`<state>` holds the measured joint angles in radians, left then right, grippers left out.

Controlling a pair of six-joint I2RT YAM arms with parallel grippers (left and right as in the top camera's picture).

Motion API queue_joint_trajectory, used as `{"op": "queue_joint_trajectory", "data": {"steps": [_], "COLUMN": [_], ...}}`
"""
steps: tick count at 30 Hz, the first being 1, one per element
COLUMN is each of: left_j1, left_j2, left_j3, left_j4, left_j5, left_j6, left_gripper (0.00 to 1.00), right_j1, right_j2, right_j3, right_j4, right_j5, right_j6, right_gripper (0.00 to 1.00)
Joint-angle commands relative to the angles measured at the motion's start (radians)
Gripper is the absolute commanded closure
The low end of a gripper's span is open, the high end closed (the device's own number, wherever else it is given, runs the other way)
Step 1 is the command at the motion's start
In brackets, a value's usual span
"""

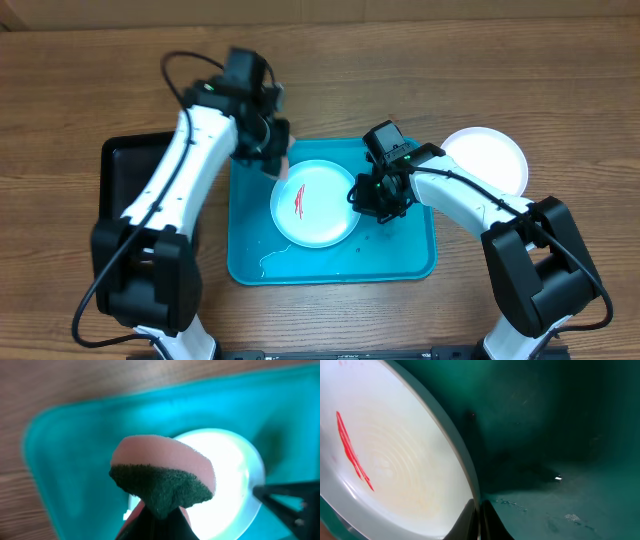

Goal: Clean dirty plates on tray and stack at the side

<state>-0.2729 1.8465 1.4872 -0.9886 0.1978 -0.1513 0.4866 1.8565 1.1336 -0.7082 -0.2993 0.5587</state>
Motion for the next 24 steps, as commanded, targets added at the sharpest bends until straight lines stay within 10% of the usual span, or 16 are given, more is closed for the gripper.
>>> {"op": "queue_joint_trajectory", "data": {"steps": [1,13,20,24], "left_j1": [-0.053,-0.101,-0.11,-0.113], "left_j2": [-0.001,-0.001,-0.001,-0.001], "left_j3": [-0.121,-0.361,-0.358,-0.358], "left_j4": [0.067,0.352,0.325,0.307], "left_j5": [-0.007,-0.203,0.265,0.212], "left_j6": [-0.025,-0.168,0.121,0.161], "left_gripper": [0.96,0.96,0.96,0.96], "right_j1": [-0.004,-0.004,-0.003,-0.003], "right_j2": [0.005,0.005,0.005,0.005], "right_j3": [0.025,0.025,0.025,0.025], "right_j4": [0.005,0.007,0.007,0.007], "right_j5": [0.006,-0.002,-0.002,-0.009], "right_j6": [0.015,0.014,0.013,0.01], "right_gripper": [0.96,0.96,0.96,0.96]}}
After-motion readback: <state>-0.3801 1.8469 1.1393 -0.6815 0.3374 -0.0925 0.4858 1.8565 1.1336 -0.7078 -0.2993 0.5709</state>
